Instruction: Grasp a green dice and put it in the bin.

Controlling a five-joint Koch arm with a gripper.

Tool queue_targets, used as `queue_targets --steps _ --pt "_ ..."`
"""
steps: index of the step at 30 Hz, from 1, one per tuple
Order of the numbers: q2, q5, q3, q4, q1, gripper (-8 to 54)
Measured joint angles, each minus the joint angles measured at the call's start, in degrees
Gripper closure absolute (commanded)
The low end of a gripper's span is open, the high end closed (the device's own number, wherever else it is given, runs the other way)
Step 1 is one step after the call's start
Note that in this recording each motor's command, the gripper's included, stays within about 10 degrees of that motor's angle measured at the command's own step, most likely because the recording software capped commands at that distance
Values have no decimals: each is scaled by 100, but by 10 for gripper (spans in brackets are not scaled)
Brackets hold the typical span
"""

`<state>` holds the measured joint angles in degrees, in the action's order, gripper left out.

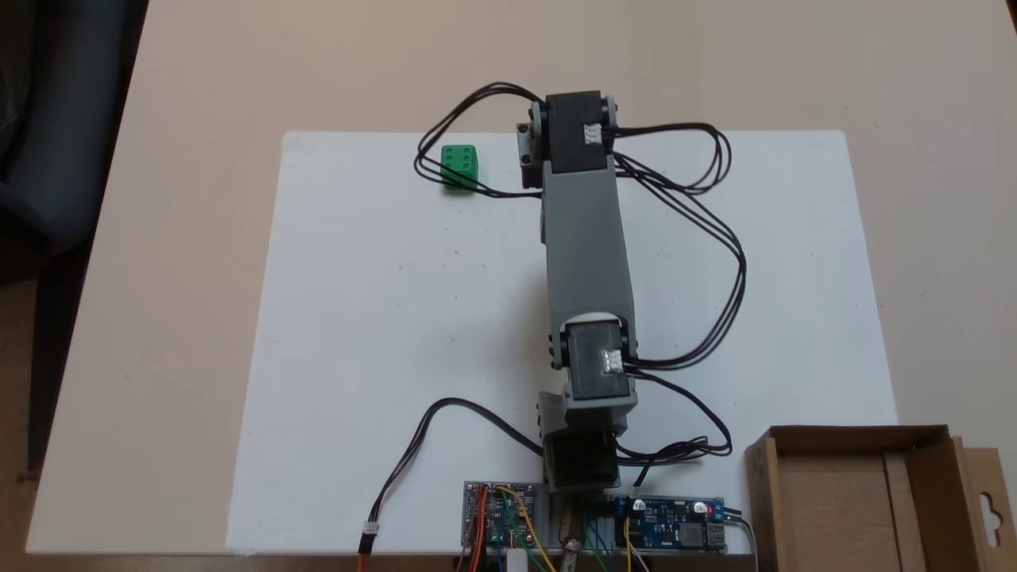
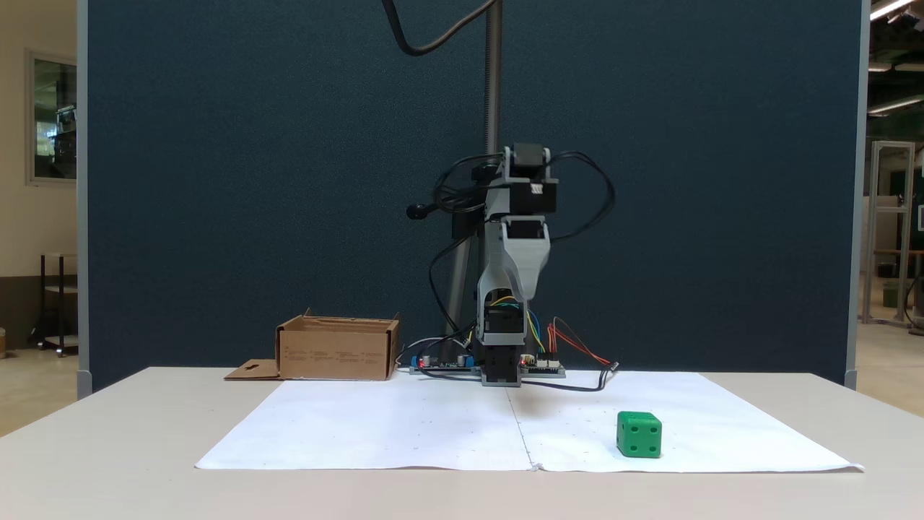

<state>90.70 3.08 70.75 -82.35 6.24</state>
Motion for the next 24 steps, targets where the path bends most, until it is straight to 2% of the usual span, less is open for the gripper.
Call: queue_targets --steps 4,9,24 --pt "-334 475 -782 -9 193 23" --pt "-738 888 -984 0 589 23" --pt "-2127 1608 -3076 -44 1547 25"
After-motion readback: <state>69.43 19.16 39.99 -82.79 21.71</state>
